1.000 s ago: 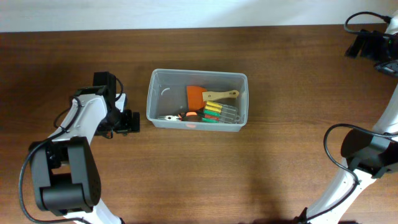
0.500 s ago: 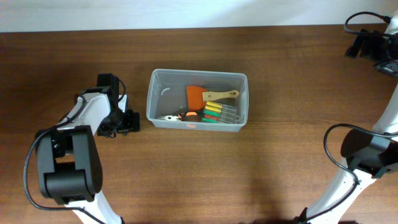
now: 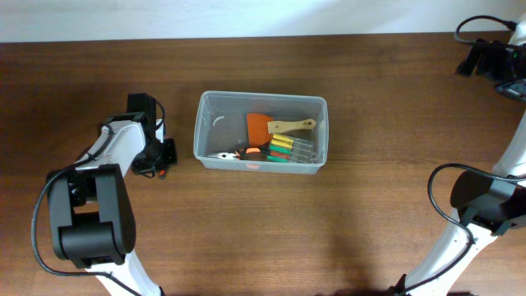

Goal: Pack container
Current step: 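Lower the left gripper onto the red-handled small pliers and grasp, then carry the red pliers into the container and release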

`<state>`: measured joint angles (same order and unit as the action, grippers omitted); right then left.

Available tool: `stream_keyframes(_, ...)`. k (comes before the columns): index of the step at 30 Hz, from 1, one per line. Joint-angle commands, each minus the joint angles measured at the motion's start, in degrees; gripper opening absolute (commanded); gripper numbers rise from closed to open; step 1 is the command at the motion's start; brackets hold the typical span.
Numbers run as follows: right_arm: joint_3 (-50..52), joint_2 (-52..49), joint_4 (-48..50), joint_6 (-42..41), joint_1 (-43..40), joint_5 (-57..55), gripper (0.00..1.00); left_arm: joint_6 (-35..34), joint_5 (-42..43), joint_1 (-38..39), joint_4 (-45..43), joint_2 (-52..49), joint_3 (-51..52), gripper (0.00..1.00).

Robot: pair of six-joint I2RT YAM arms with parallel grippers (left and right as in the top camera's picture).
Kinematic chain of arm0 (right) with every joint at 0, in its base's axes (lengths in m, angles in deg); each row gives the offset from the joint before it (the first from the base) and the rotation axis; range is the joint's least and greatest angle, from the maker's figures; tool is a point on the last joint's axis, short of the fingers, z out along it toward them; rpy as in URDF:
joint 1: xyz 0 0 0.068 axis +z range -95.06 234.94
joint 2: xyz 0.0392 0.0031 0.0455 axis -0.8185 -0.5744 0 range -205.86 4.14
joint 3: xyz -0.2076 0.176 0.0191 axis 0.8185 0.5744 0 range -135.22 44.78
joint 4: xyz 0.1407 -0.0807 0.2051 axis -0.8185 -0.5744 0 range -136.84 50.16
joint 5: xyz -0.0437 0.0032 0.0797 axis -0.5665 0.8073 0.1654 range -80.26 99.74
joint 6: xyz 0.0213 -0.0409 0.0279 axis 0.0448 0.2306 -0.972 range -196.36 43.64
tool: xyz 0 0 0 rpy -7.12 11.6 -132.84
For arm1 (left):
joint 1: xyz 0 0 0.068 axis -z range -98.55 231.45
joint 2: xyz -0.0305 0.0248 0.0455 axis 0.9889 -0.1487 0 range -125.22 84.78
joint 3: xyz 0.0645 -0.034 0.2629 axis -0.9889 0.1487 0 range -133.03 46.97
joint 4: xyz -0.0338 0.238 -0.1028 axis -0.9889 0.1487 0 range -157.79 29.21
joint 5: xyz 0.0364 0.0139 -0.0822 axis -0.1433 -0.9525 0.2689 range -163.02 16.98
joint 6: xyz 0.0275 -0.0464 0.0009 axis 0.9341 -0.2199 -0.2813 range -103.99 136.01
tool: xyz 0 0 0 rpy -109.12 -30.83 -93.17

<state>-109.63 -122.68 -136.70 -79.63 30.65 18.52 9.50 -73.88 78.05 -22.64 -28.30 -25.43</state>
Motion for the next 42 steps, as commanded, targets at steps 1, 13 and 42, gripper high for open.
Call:
stream_keyframes(1, 0.2, -0.3, 0.2, -0.6, -0.2, 0.7, 0.99, -0.4, 1.0, -0.2, -0.2, -3.4, 1.0, 0.02)
stream_keyframes(13, 0.2, -0.3, 0.2, -0.6, -0.2, 0.7, 0.99, 2.3, 1.0, -0.2, 3.5, -3.2, -1.7, 0.02)
stream_keyframes(42, 0.2, -0.3, 0.2, -0.6, -0.2, 0.7, 0.98, 38.0, -0.6, 19.2, 25.8, 7.3, -42.1, 0.02)
